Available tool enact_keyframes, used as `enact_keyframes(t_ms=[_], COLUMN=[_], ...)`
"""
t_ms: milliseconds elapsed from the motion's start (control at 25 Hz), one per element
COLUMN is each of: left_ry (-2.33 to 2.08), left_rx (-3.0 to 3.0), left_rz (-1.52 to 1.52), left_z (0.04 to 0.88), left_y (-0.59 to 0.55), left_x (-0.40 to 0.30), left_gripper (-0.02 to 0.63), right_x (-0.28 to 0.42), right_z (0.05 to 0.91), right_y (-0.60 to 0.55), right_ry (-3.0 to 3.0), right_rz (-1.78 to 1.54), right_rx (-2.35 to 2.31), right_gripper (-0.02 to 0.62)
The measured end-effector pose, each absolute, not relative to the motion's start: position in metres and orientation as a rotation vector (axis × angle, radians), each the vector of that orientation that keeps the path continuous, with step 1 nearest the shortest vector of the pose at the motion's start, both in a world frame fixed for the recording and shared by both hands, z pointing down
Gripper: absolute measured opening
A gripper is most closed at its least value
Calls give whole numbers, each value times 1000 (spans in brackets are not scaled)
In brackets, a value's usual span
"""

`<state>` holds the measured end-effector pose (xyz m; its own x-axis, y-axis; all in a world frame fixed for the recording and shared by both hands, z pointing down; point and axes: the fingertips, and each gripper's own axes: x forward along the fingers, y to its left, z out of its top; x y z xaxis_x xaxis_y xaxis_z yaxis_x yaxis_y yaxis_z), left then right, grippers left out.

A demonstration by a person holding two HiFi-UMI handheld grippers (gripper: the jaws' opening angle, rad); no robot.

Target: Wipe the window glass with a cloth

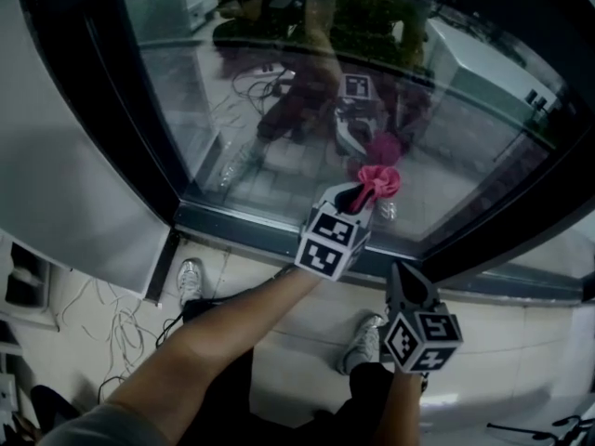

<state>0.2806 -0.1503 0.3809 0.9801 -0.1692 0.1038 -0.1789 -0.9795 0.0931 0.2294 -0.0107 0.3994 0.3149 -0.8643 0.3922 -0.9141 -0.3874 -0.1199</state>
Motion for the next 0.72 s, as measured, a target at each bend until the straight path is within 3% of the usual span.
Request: enact_keyframes(t_ms=[720], left_ry=[-812], left_rx=[2868], left_rz=[75], left_z=[385], left_y=[-313], left_x=[134], left_gripper=[41], right_x=[168], right_z=[398], right_y=[-105], right_ry=[-1869], right_rz=[560], right_rx=[2302], right_gripper=[0])
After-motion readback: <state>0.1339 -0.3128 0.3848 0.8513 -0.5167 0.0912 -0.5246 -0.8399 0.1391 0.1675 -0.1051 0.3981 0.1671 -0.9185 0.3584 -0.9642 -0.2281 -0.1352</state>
